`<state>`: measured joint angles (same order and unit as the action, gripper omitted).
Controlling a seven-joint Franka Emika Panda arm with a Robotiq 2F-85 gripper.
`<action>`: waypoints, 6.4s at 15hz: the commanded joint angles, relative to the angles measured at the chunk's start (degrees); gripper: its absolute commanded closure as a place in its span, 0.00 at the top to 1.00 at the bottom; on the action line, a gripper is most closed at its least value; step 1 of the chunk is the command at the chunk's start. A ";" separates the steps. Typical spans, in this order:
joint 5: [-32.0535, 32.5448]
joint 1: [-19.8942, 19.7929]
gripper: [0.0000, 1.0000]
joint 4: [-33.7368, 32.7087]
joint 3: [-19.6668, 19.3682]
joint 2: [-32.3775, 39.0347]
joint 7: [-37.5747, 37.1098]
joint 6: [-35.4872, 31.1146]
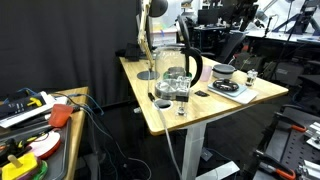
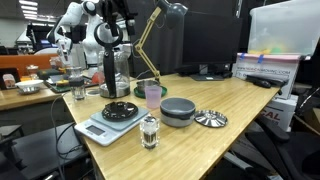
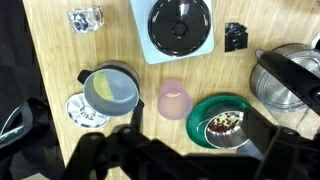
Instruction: Pick up the purple cup from the table and slightly move it forward.
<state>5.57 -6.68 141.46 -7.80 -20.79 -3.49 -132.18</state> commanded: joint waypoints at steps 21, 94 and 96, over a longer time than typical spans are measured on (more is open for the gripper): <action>-3.59 0.22 1.00 -18.85 0.88 26.30 -12.06 -2.35; -7.11 4.40 0.01 -37.03 -3.43 50.49 -23.89 -1.65; -6.41 5.16 0.01 -38.22 -4.01 50.32 -26.70 0.70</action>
<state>-1.73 -2.94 104.58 -10.47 30.12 -26.73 -135.37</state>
